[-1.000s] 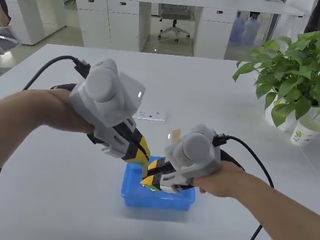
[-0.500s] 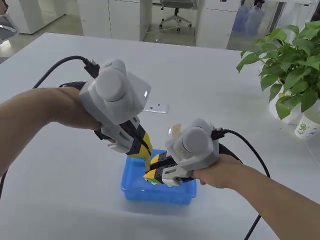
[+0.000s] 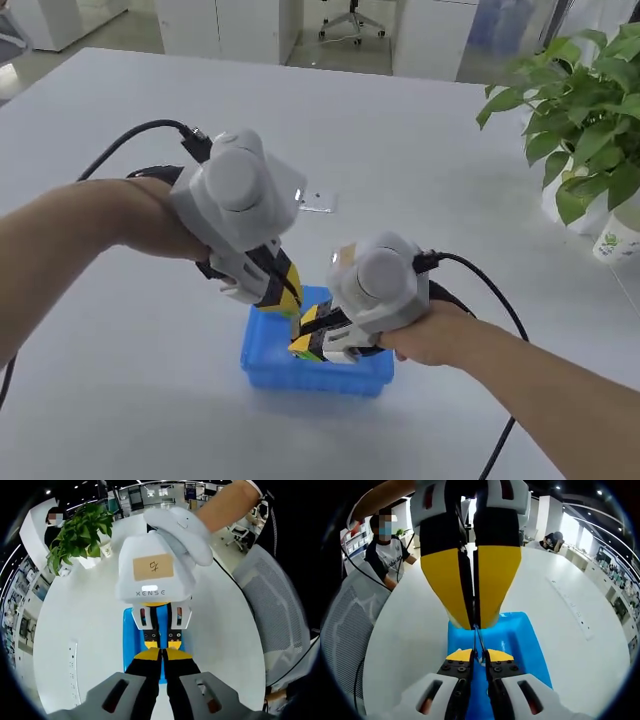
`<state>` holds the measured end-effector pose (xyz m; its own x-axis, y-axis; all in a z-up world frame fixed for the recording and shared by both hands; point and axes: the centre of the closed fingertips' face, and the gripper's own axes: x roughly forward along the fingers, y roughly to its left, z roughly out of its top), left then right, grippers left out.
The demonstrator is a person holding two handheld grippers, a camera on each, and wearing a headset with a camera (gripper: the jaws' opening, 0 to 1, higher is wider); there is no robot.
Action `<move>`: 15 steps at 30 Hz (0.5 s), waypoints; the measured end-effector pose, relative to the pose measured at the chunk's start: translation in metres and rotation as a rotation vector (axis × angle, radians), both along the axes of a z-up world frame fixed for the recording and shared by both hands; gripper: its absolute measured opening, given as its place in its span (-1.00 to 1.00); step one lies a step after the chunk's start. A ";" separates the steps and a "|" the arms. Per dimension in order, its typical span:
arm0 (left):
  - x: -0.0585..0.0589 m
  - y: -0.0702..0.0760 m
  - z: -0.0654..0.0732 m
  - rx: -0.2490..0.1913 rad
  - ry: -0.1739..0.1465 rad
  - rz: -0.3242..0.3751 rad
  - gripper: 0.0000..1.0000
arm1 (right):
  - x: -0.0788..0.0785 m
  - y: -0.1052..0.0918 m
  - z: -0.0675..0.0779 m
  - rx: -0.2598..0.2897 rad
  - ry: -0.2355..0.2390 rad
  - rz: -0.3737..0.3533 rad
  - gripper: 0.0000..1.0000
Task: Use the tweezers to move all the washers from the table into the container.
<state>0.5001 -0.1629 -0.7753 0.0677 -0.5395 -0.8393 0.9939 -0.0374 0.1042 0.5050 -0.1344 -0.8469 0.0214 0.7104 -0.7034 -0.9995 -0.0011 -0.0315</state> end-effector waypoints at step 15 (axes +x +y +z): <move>-0.001 -0.002 -0.007 0.010 0.004 -0.002 -0.90 | -0.002 -0.005 -0.007 -0.018 0.007 0.002 -0.77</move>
<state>0.4986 -0.1646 -0.7824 0.0632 -0.5311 -0.8449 0.9942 -0.0403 0.0997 0.5032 -0.1393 -0.8540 0.0148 0.6977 -0.7162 -0.9997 -0.0037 -0.0243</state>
